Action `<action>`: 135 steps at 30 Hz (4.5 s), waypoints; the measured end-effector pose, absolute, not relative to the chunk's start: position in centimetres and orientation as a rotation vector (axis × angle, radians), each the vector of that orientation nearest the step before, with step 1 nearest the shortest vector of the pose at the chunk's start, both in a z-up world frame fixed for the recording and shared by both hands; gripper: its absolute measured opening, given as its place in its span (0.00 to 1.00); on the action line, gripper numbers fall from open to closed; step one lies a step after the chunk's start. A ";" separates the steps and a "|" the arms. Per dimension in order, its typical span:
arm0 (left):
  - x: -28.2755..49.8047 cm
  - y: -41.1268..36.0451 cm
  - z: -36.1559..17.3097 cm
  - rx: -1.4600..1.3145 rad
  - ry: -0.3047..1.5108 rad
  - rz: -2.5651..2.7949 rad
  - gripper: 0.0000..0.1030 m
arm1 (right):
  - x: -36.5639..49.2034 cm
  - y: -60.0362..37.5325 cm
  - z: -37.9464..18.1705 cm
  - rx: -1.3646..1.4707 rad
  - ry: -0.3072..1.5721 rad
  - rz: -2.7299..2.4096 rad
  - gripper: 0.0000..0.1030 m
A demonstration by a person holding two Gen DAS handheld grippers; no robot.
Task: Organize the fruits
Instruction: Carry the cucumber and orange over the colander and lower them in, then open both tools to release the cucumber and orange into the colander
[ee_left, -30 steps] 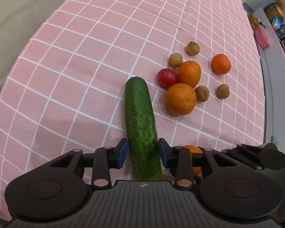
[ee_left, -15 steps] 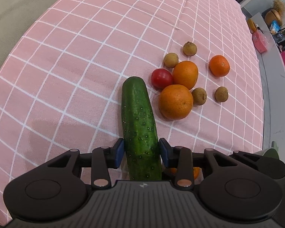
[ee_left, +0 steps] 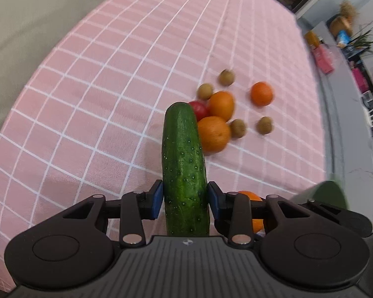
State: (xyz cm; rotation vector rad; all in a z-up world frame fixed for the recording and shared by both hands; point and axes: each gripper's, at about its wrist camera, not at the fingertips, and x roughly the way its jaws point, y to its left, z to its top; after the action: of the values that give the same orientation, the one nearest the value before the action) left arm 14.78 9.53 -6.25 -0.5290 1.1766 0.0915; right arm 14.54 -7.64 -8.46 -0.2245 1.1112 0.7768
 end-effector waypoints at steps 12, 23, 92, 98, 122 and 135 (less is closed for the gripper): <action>12.7 6.4 -0.4 -0.562 1.050 -0.194 0.41 | 10.0 -15.3 -1.9 -0.142 0.952 0.636 0.41; 15.4 -2.3 -1.7 -0.529 1.055 -0.418 0.41 | 8.5 -23.9 -2.7 -0.049 0.990 0.398 0.41; 16.9 -3.3 -4.7 -0.411 1.209 -0.402 0.42 | 14.8 -26.0 -6.6 -0.086 1.142 0.408 0.43; 16.6 -2.1 -3.8 -0.382 1.175 -0.337 0.42 | 14.7 -24.6 -4.5 0.017 1.107 0.451 0.43; 16.3 -0.3 -3.8 -0.408 1.213 -0.265 0.42 | 16.6 -20.5 -2.8 -0.292 1.071 0.564 0.34; 16.7 0.4 -4.2 -0.433 1.218 -0.235 0.41 | 15.5 -19.3 -6.2 -0.712 0.969 0.624 0.34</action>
State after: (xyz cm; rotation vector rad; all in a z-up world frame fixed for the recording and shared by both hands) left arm 16.69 0.42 -4.22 -0.4328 1.2180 -0.2353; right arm 15.50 -19.27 -6.16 -0.7120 0.9686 0.6237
